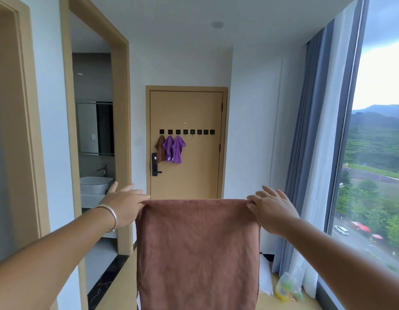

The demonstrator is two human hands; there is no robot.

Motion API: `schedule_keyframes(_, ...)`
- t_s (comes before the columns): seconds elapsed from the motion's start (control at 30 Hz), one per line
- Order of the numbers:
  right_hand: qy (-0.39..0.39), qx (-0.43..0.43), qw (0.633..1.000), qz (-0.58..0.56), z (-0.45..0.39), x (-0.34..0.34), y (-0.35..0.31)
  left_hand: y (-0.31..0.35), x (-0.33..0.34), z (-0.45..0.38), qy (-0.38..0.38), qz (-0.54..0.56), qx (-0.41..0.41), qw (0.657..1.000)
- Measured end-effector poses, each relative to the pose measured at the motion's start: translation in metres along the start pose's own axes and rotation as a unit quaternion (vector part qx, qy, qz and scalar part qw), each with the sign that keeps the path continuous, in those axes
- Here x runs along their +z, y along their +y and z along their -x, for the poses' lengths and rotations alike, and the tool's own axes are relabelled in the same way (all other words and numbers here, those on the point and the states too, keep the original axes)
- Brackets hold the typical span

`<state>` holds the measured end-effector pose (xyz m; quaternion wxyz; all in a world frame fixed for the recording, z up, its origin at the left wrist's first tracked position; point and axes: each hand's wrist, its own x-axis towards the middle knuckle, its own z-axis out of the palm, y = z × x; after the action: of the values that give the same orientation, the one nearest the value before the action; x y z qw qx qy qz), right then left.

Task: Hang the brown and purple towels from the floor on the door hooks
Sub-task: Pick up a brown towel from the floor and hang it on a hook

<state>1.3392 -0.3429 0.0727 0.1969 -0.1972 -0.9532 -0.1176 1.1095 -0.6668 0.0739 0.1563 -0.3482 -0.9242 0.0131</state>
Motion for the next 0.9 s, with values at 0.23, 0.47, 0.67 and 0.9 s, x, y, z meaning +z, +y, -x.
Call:
schedule_keyframes(0.23,-0.003,-0.011,1.0,0.004,-0.072,0.039,-0.004,-0.026,0.028,-0.06,0.0,-0.004,0.018,1.0)
schedule_keyframes(0.47,-0.011,0.004,1.0,0.008,-0.162,0.074,-0.022,-0.074,0.06,-0.152,0.002,0.003,0.038,0.999)
schedule_keyframes(0.67,-0.019,0.013,0.999,0.024,-0.228,0.106,-0.033,-0.107,0.086,-0.227,0.023,-0.009,0.05,0.998)
schedule_keyframes(0.9,-0.01,-0.012,0.998,0.064,-0.308,0.134,-0.036,-0.13,0.106,-0.296,0.01,-0.016,0.036,0.999)
